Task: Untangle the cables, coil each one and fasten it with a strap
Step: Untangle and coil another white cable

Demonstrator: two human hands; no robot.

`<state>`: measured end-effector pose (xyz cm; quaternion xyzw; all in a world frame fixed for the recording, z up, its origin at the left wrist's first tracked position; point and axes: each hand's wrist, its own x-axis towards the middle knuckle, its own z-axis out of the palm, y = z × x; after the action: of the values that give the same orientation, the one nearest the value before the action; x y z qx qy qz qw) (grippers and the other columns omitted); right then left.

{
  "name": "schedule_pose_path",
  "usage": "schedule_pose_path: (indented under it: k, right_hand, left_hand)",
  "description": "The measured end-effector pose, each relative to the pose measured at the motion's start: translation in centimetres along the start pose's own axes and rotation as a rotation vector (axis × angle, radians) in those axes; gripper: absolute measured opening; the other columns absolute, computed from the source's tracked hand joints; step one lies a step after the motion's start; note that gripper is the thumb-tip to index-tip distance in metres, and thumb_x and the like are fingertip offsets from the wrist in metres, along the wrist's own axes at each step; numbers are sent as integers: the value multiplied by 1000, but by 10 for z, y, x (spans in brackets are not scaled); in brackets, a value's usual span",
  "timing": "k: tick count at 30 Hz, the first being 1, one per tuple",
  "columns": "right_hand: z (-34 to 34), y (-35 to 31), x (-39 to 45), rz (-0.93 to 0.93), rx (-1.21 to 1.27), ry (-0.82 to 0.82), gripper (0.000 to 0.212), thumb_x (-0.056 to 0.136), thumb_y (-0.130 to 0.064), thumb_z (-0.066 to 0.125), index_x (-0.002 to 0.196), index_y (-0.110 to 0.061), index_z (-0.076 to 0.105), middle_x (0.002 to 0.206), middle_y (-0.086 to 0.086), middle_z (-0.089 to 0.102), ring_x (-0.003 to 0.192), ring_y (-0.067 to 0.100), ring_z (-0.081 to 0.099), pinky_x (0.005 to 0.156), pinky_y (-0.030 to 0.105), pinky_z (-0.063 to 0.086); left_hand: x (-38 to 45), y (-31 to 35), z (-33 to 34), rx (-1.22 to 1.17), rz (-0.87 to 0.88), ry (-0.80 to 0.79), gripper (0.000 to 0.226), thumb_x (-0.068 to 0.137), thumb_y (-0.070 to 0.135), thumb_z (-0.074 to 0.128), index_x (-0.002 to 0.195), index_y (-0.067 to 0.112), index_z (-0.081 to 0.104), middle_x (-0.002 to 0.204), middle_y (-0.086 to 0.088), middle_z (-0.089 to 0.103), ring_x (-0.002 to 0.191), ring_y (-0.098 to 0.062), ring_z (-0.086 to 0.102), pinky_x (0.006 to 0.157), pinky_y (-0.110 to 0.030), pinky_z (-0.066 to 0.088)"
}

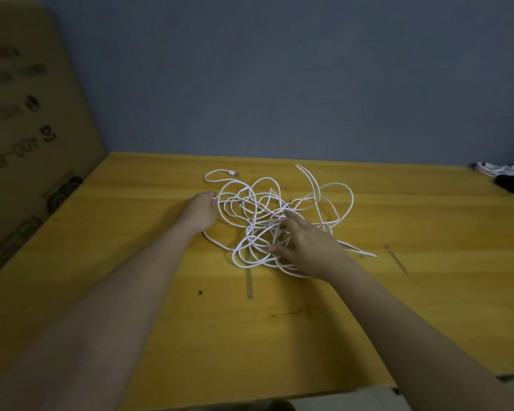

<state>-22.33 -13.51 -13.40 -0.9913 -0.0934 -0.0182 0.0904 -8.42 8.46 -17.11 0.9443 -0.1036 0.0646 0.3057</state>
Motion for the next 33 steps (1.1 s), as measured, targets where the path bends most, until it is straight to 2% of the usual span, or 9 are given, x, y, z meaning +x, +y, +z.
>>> schedule_pose_path:
  k: [4,7,13,18,21,24,27,30,33]
  right_hand:
    - [2,20,27,52,28,72,64,86,-53,60,135,-15,39,149,-5,37,122,20,49,82,35,42]
    - [5,29,44,119,42,195,56,84,-49,65,122,-15,43,131,-2,51,108,25,56,67,32,35]
    - [21,33,51,116,165,443,45,81,-25,72,120,-10,54,126,9,50,117,31,46,92,39,39]
    - [24,17,26,-2,121,495,35,72,-15,52,105,-9,64,116,13,57,108,36,52,92,42,44]
    - [5,-1,13,19,150,514,44,70,-17,48,112,-11,62,127,12,53,120,33,43,99,46,40]
    - [-27,-25,6,-97,239,551,51,83,-10,52,133,-17,52,143,3,42,131,24,32,104,31,30]
    - [-61,-45,8,-214,297,448,55,93,-23,56,145,-20,39,149,1,38,137,22,30,111,34,27]
    - [-84,-57,11,-193,429,384,40,89,-36,60,125,-19,60,119,4,64,107,20,57,92,40,45]
    - [-99,-58,4,-160,725,397,40,87,-27,69,123,-15,55,109,1,62,79,2,57,70,26,46]
  left_hand:
    - [20,-6,6,93,14,61,30,91,3,49,114,7,67,114,-24,64,107,-40,59,89,-41,48]
    - [29,-6,6,71,-24,72,18,90,10,60,101,4,71,104,-24,67,100,-38,62,83,-40,50]
    - [25,1,-7,-105,-226,53,16,82,9,72,95,1,71,102,-18,70,99,-31,64,82,-32,47]
    - [-8,9,-29,-335,-365,65,19,81,15,73,69,5,64,72,-20,61,73,-26,57,75,-38,50]
    - [-36,31,-55,-549,-302,97,17,84,10,68,69,15,62,69,-7,59,68,-21,54,65,-25,45]
    - [-65,70,-86,-730,-173,28,10,86,0,62,87,10,65,82,0,60,64,-10,53,51,-12,47]
    - [-89,109,-111,-842,-46,-77,14,87,-4,62,90,10,62,77,0,61,60,-6,57,53,-10,48]
    - [-105,142,-136,-890,100,-212,16,88,-4,61,86,12,59,72,1,64,65,-9,64,63,-18,53]
    - [-108,170,-158,-784,187,-286,11,88,0,63,91,11,63,90,-8,68,90,-23,66,81,-31,55]
